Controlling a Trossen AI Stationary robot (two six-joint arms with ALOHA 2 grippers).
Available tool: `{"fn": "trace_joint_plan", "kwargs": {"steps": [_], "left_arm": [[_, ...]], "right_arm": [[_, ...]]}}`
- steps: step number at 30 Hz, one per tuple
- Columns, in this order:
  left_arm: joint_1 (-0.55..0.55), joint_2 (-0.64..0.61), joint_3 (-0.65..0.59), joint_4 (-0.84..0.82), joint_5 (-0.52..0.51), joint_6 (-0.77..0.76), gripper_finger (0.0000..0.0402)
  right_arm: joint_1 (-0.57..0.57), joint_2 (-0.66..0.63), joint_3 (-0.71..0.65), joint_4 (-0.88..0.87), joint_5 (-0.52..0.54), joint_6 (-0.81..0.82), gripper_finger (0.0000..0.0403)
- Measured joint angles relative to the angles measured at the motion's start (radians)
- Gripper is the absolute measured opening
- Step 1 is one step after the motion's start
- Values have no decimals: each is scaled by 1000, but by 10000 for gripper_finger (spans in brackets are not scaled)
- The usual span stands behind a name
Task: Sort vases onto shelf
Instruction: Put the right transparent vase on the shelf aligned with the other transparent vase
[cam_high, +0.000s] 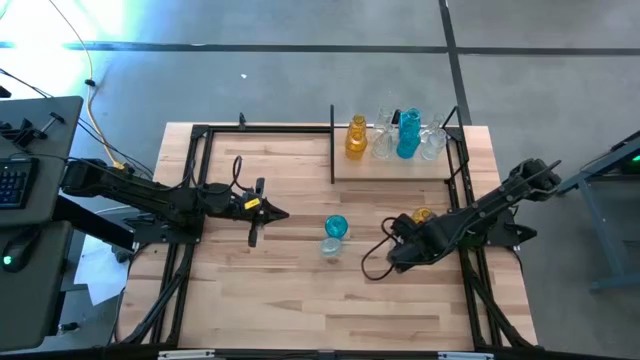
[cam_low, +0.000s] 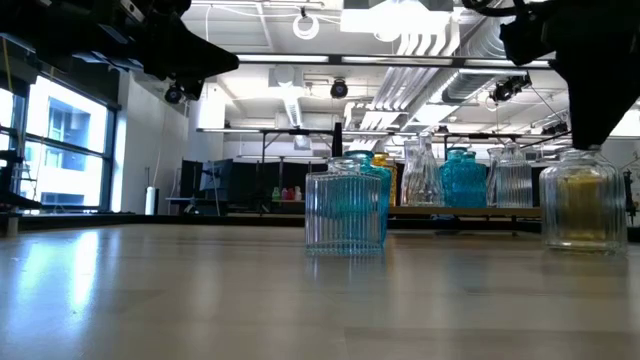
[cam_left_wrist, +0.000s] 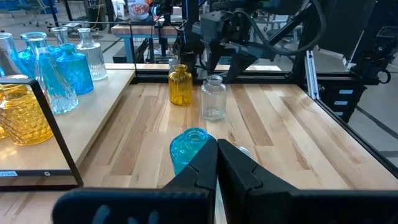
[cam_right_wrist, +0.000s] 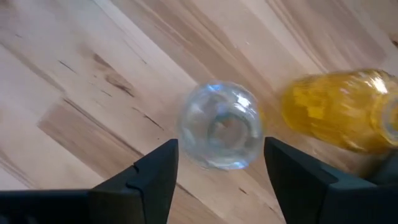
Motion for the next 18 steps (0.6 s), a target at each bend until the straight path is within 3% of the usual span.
{"fn": "trace_joint_plan", "kwargs": {"steps": [6,18], "left_arm": [[0,0,0,0,0,0,0],[0,0,0,0,0,1,1]], "right_arm": [[-7,0,-45,90,16,4,208],[-13,-4,-69,132,65,-8,147]]}}
